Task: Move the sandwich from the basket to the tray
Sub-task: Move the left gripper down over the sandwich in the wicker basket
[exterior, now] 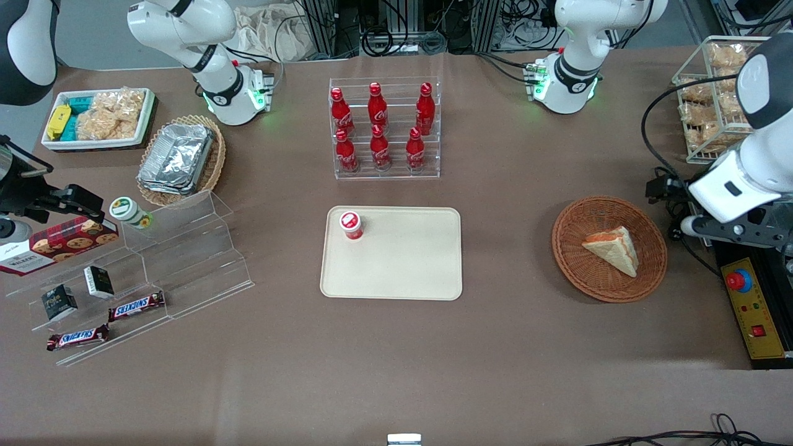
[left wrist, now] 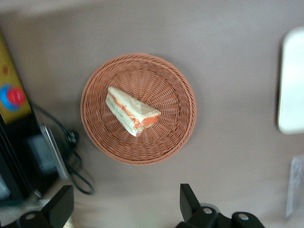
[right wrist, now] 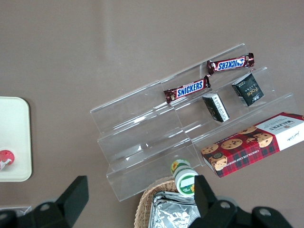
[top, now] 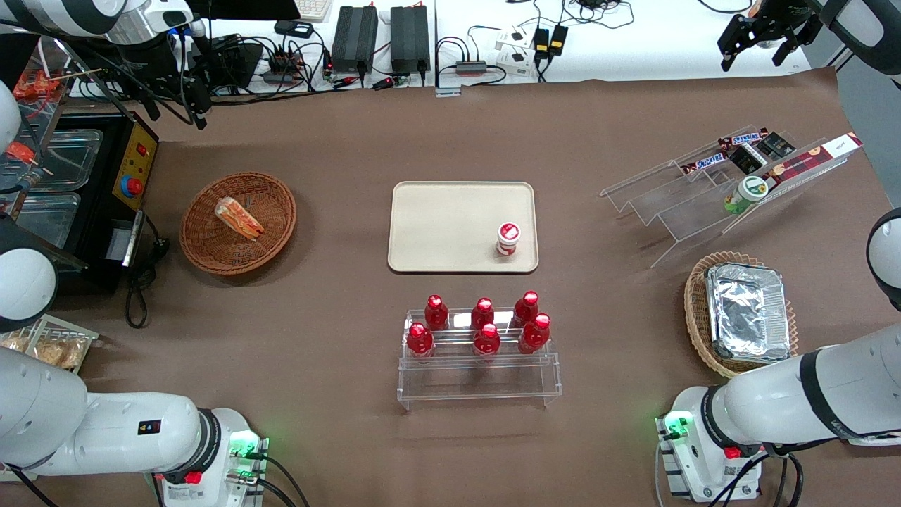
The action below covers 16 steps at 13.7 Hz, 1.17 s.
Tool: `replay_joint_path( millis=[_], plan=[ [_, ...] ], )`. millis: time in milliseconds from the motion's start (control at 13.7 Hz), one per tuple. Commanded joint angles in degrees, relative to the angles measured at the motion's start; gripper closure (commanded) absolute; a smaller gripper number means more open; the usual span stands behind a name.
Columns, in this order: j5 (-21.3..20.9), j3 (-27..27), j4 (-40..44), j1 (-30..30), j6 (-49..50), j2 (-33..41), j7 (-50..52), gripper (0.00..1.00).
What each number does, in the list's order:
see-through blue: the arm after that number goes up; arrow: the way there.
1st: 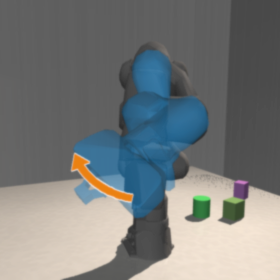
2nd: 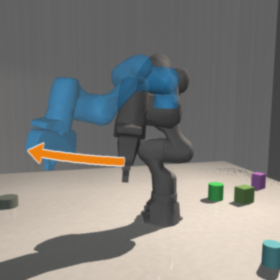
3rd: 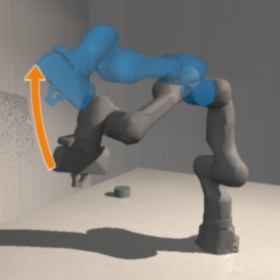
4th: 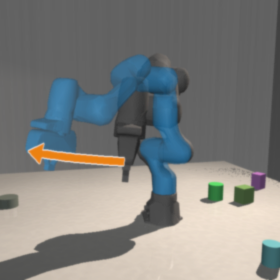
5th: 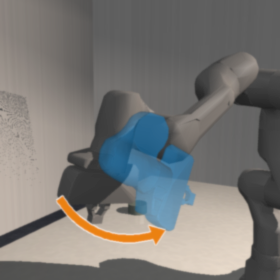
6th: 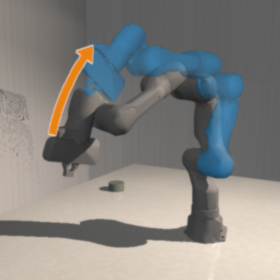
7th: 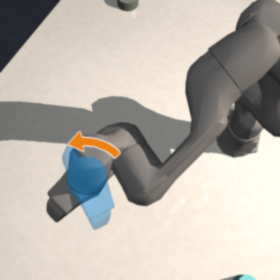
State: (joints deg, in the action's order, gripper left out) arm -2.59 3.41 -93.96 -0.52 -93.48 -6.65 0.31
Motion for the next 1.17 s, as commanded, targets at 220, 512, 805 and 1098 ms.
replay_joint_path(
  millis=[220,512,805,1098],
  plan=[
    [-1.01,-1.13,-17.01,-0.62,-19.42,2.96,31.12,0.00],
    [-1.19,-2.88,-30.73,-0.71,-37.87,3.13,40.54,0.00],
    [-1.10,-5.51,-35.49,-1.15,-46.78,-0.46,43.99,0.00],
    [-0.66,-5.79,-37.26,-1.07,-52.94,-4.42,49.34,0.00]
  ],
)
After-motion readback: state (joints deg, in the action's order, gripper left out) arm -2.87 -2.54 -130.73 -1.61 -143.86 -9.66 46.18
